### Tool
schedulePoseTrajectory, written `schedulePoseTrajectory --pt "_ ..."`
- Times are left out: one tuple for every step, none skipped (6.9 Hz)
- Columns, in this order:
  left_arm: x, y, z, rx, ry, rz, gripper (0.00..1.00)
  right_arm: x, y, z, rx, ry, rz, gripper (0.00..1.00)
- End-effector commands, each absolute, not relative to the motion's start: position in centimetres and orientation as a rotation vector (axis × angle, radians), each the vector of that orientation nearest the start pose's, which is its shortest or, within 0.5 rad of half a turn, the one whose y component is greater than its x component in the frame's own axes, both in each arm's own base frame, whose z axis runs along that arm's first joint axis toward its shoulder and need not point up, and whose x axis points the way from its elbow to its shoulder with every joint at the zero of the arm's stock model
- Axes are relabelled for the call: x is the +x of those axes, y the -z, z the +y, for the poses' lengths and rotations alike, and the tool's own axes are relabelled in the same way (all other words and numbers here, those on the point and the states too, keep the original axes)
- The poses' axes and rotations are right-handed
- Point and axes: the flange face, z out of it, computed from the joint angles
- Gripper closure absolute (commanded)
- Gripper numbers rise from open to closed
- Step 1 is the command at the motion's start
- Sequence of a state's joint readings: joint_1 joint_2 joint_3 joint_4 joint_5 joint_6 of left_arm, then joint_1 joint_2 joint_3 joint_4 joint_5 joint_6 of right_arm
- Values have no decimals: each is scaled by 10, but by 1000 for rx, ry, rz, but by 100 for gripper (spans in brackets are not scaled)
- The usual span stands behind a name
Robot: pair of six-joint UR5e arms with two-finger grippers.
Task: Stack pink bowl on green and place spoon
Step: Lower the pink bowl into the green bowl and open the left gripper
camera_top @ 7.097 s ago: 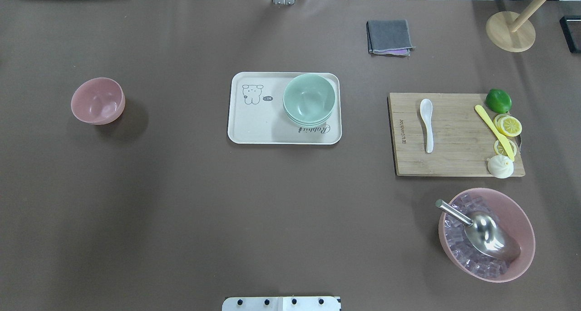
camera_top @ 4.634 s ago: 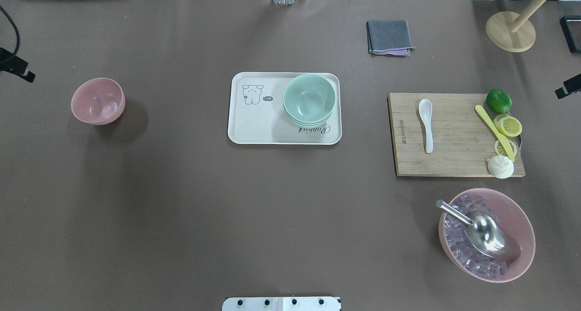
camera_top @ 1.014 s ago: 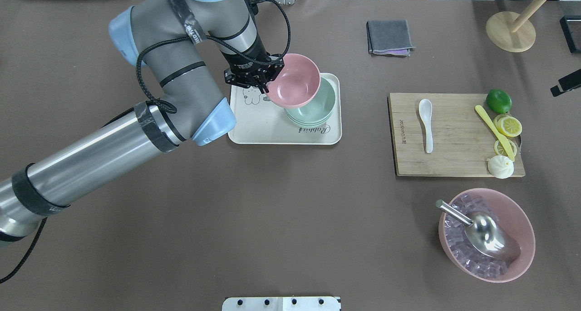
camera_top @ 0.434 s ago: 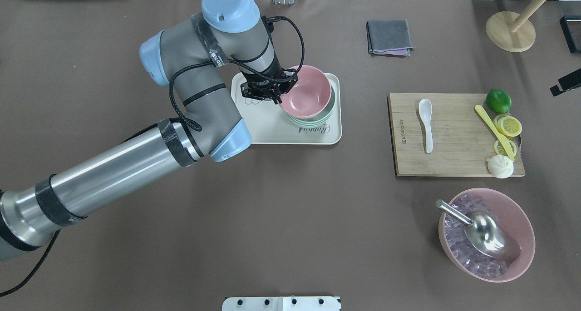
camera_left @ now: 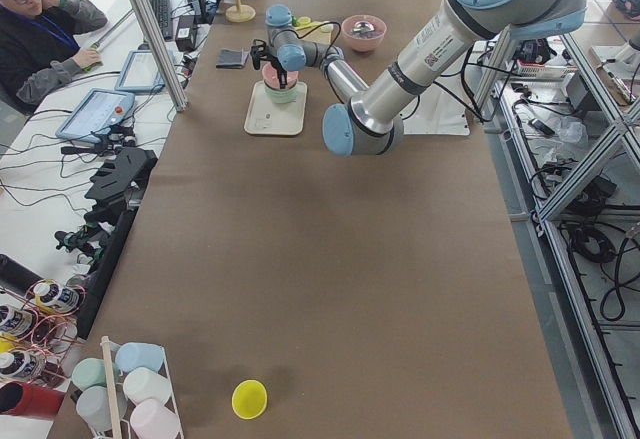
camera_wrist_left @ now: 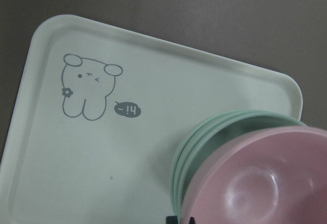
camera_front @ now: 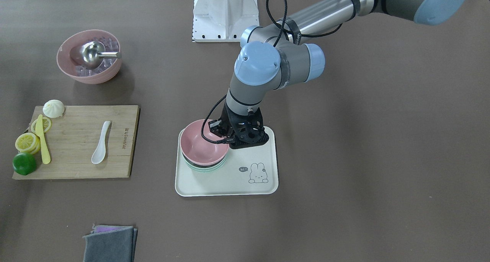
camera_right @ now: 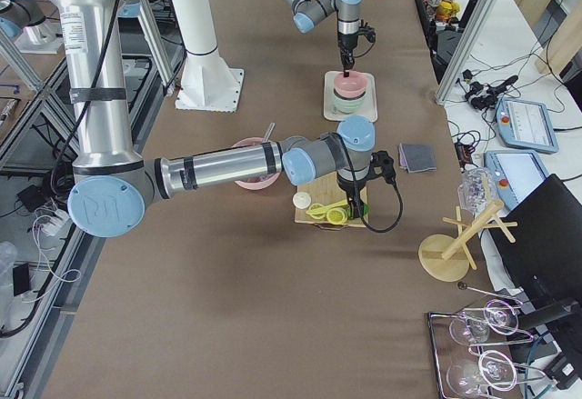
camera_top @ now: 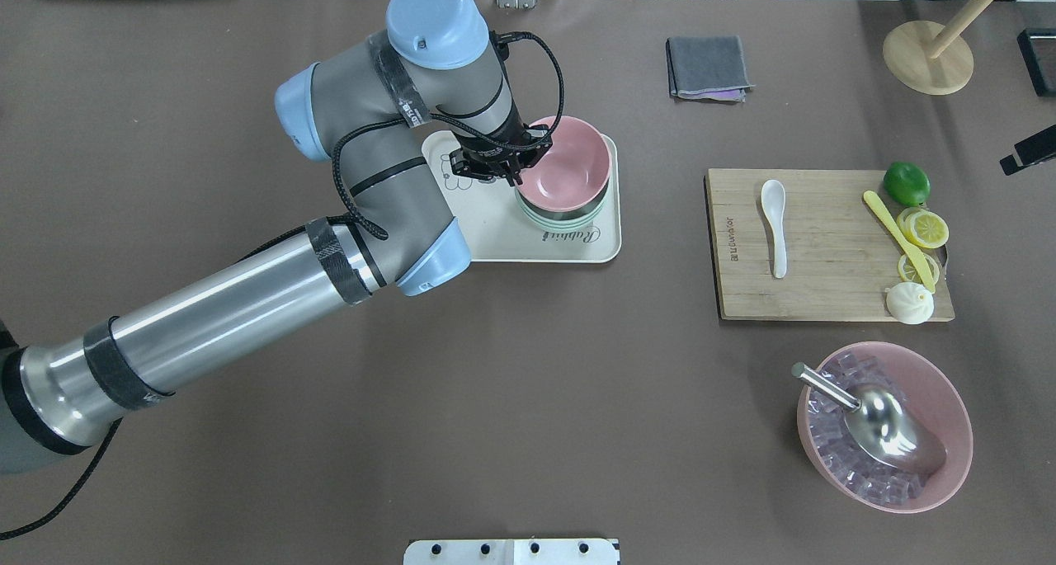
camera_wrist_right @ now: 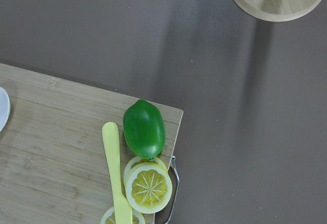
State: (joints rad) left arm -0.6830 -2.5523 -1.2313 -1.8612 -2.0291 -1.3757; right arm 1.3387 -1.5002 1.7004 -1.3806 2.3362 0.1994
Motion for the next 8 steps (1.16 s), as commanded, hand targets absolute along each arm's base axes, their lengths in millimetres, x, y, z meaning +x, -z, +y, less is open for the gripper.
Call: schedulePoseTrajectory --pt "570 -147 -580 27 238 1011 100 -60 -537 -534 200 179 -818 1" --pt "571 -147 -579 26 237 1011 100 -60 -537 -534 200 179 -818 1" --pt "577 -147 -573 21 227 1011 100 -60 -537 -534 200 179 -818 1" --pt "583 -146 -567 19 218 1012 100 -60 -537 -534 200 179 -818 1" --pt "584 -146 -566 17 216 1012 100 -60 -537 -534 200 179 -818 1" --pt "584 -146 -566 17 215 1012 100 -60 -537 -534 200 179 -818 1" --pt "584 -146 -566 17 215 1012 100 -60 -537 -534 200 179 -818 1" --pt "584 -146 -565 19 214 1016 100 -60 -537 -534 199 179 -817 1"
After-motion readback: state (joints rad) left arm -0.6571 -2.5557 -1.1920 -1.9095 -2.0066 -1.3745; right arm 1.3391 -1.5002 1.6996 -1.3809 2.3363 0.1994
